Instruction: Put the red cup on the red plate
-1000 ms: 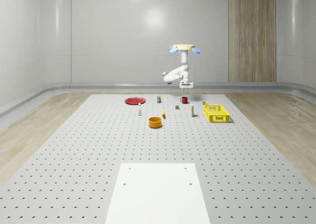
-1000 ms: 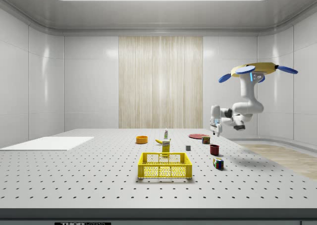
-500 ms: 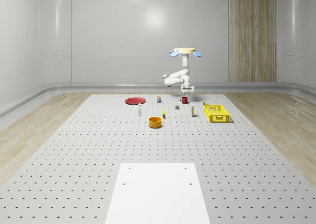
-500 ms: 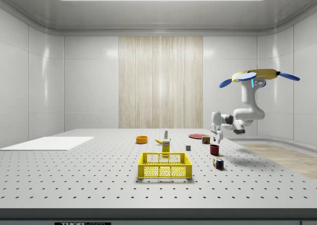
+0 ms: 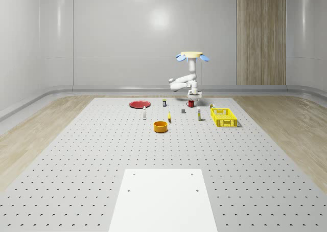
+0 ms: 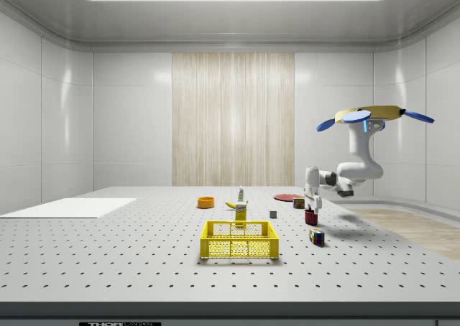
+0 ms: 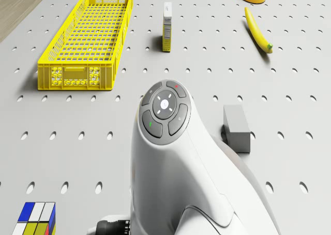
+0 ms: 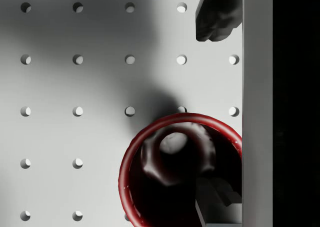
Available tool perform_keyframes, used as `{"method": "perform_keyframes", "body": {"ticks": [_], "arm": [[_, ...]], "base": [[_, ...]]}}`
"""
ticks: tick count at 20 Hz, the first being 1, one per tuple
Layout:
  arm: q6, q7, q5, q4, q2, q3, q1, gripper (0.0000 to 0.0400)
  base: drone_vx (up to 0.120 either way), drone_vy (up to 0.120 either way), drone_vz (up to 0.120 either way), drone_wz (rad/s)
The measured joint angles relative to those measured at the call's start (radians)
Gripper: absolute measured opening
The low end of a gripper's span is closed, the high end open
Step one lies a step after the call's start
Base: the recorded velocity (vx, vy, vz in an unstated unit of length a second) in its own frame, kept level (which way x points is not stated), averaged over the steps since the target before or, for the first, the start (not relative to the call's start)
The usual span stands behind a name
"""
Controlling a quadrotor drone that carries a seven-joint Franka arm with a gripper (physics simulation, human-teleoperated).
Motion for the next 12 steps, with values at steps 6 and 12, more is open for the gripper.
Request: {"method": "perform_keyframes", "body": {"ticks": [6, 12], "arm": [[0.045, -0.016, -0.017, 0.007, -0.038, -0.026, 0.014, 0.0400], [0.091, -0.026, -0.045, 0.018, -0.071, -0.064, 0.020, 0.0400]], "base": [[0.000, 0.000, 0.000, 0.000], [0.000, 0.000, 0.000, 0.000]]}}
